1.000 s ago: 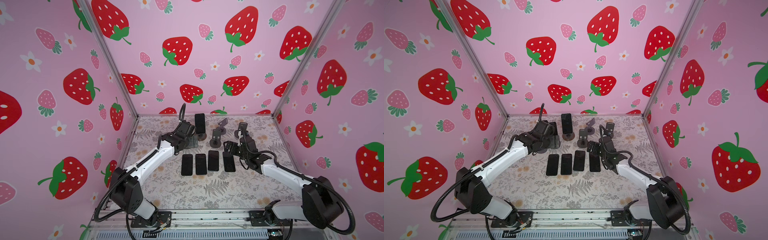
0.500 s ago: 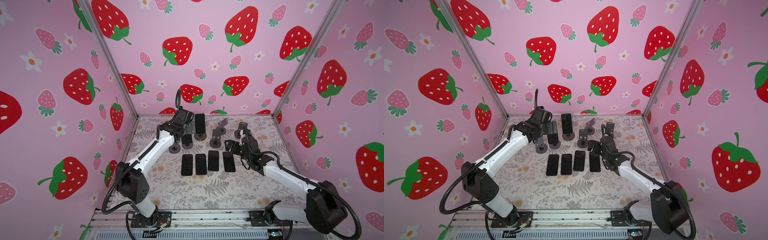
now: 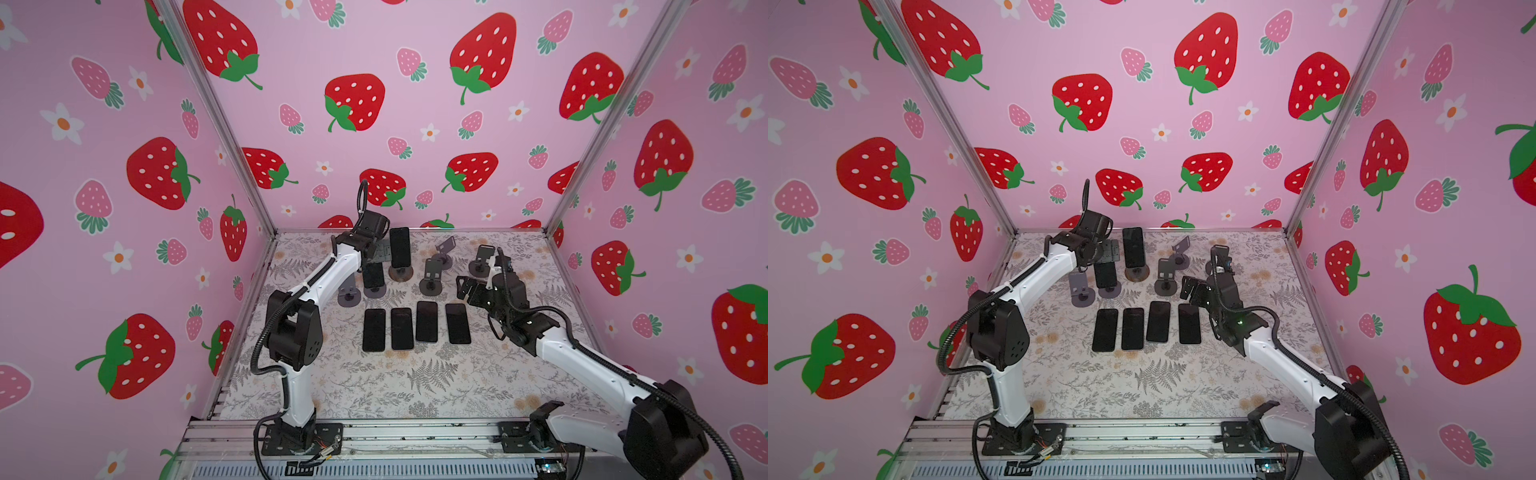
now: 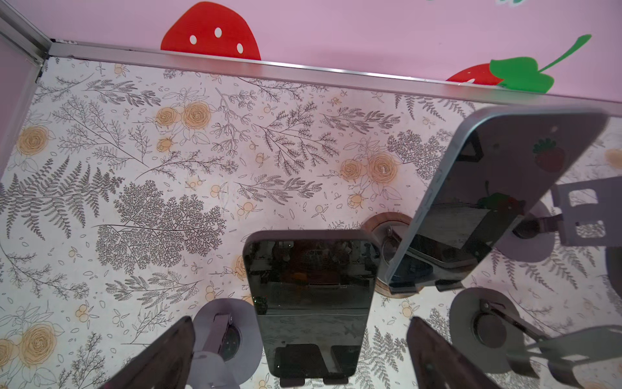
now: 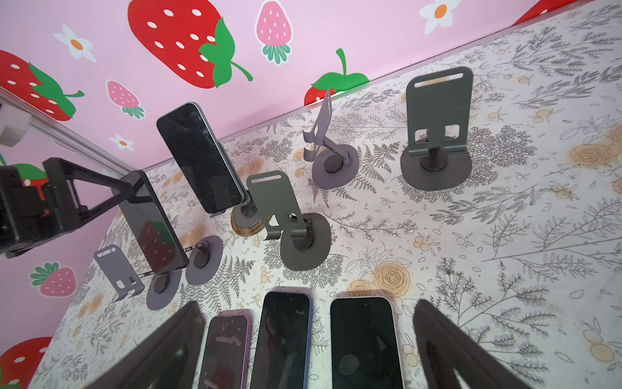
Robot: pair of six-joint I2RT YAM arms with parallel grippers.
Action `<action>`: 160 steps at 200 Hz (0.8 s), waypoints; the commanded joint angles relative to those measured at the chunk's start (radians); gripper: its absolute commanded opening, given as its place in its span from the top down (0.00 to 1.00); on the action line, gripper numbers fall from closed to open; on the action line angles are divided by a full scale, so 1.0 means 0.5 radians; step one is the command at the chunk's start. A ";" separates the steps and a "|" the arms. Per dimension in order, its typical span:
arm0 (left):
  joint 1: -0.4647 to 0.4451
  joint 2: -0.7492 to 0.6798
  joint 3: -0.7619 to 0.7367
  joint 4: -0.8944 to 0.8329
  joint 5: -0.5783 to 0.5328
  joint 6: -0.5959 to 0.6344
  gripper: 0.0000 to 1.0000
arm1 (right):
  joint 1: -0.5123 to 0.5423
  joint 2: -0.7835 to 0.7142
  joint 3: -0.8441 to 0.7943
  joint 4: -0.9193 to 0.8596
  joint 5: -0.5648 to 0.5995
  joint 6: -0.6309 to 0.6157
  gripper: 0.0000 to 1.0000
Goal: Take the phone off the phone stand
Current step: 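Close the left gripper on a standing black phone and lift it off its stand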
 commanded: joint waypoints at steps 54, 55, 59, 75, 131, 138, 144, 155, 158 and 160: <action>0.049 0.098 0.126 0.034 0.020 -0.015 0.00 | -0.006 -0.039 -0.060 -0.048 0.030 0.014 0.00; 0.050 0.101 0.128 0.032 0.021 -0.014 0.00 | -0.006 -0.037 -0.060 -0.047 0.029 0.014 0.00; 0.049 0.109 0.133 0.035 0.035 -0.007 0.00 | -0.006 -0.038 -0.057 -0.044 0.022 0.015 0.00; 0.054 0.150 0.142 0.040 0.070 0.014 0.01 | -0.006 -0.035 -0.033 -0.053 0.004 0.000 0.00; 0.076 0.266 0.205 0.076 0.172 -0.002 0.05 | -0.006 -0.020 0.007 -0.065 0.001 -0.040 0.00; 0.083 0.281 0.212 0.077 0.177 -0.007 0.06 | -0.007 -0.014 0.008 -0.067 0.007 -0.041 0.00; 0.086 0.293 0.224 0.073 0.187 -0.010 0.08 | -0.007 -0.006 0.003 -0.065 0.014 -0.038 0.00; 0.089 0.303 0.235 0.067 0.216 -0.011 0.10 | -0.006 0.001 -0.002 -0.058 0.006 -0.021 0.00; 0.087 0.303 0.233 0.068 0.219 -0.007 0.11 | -0.006 0.005 -0.002 -0.058 0.000 -0.018 0.00; 0.087 0.304 0.231 0.069 0.222 -0.006 0.12 | -0.006 0.007 -0.002 -0.055 -0.003 -0.017 0.00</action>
